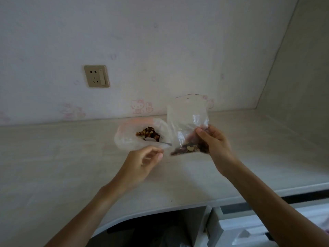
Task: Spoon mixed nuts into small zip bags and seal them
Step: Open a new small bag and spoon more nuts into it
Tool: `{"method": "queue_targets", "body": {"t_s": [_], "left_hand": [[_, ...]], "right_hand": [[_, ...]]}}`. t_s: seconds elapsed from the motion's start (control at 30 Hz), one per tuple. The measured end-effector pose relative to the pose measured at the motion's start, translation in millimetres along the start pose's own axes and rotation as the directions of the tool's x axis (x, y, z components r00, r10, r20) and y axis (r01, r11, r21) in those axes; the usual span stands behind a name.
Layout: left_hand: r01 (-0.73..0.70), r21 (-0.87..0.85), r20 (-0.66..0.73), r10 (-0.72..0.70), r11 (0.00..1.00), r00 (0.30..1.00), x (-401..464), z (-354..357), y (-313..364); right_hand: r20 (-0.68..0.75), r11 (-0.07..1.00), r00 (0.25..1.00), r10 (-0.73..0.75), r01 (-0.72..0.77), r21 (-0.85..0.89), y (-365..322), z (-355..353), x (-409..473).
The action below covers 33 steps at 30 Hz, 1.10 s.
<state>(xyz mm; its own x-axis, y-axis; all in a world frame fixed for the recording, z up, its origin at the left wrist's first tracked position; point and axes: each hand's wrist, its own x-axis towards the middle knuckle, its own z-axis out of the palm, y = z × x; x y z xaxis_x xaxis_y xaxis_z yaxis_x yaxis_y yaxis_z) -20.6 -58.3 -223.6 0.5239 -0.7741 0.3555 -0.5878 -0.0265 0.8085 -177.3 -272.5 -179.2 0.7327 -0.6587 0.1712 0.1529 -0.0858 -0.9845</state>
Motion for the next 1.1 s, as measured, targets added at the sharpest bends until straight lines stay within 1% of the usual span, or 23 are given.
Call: {"method": "queue_targets", "body": {"t_s": [0.03,0.1,0.13,0.17,0.27,0.4,0.67,0.77,0.83,0.9,0.93,1.0,1.07,1.1], "left_hand": [[-0.037,0.127,0.042,0.032,0.991,0.999,-3,3,-7],[-0.111,0.342,0.110,0.077,0.933,0.991,-8,7,-16],[-0.135,0.409,0.126,0.091,0.902,0.988,-10,7,-19],[-0.148,0.437,0.130,0.101,0.887,0.986,-11,7,-21],[-0.160,0.420,0.123,0.119,0.893,0.985,-10,5,-23],[-0.165,0.415,0.114,0.128,0.895,0.985,-8,5,-23],[-0.178,0.383,0.110,0.146,0.907,0.983,-5,7,-27],[-0.163,0.377,0.111,0.130,0.912,0.985,-5,7,-26],[-0.154,0.377,0.108,0.122,0.913,0.987,-6,6,-26],[-0.152,0.367,0.109,0.120,0.918,0.987,-9,5,-25],[-0.149,0.358,0.107,0.118,0.922,0.987,-10,5,-25],[-0.127,0.330,0.095,0.101,0.936,0.990,-13,3,-23],[-0.100,0.293,0.078,0.081,0.951,0.994,-15,1,-21],[-0.090,0.282,0.064,0.075,0.955,0.995,-16,0,-19]], "right_hand": [[-0.067,1.000,0.998,-0.013,0.013,-0.002,0,-9,10],[-0.183,1.000,0.983,-0.028,0.027,-0.007,1,-27,31],[-0.223,1.000,0.974,-0.027,0.023,-0.020,5,-33,42],[-0.251,0.999,0.968,-0.022,0.013,-0.036,11,-39,51],[-0.266,0.997,0.964,0.009,-0.031,-0.078,44,-42,73],[-0.317,0.991,0.948,0.000,-0.042,-0.128,70,-34,101],[-0.429,0.972,0.900,-0.079,-0.027,-0.234,77,-16,129],[-0.433,0.967,0.898,-0.075,-0.041,-0.252,75,-16,129],[-0.418,0.965,0.907,-0.044,-0.070,-0.253,72,-20,126],[-0.440,0.952,0.897,-0.038,-0.102,-0.290,64,-25,117],[-0.466,0.942,0.882,-0.062,-0.104,-0.321,60,-28,111],[-0.489,0.908,0.855,-0.172,-0.055,-0.415,51,-30,96],[-0.419,0.861,0.864,-0.280,0.033,-0.507,42,-23,79],[-0.364,0.849,0.881,-0.301,0.073,-0.524,37,-15,70]]}}
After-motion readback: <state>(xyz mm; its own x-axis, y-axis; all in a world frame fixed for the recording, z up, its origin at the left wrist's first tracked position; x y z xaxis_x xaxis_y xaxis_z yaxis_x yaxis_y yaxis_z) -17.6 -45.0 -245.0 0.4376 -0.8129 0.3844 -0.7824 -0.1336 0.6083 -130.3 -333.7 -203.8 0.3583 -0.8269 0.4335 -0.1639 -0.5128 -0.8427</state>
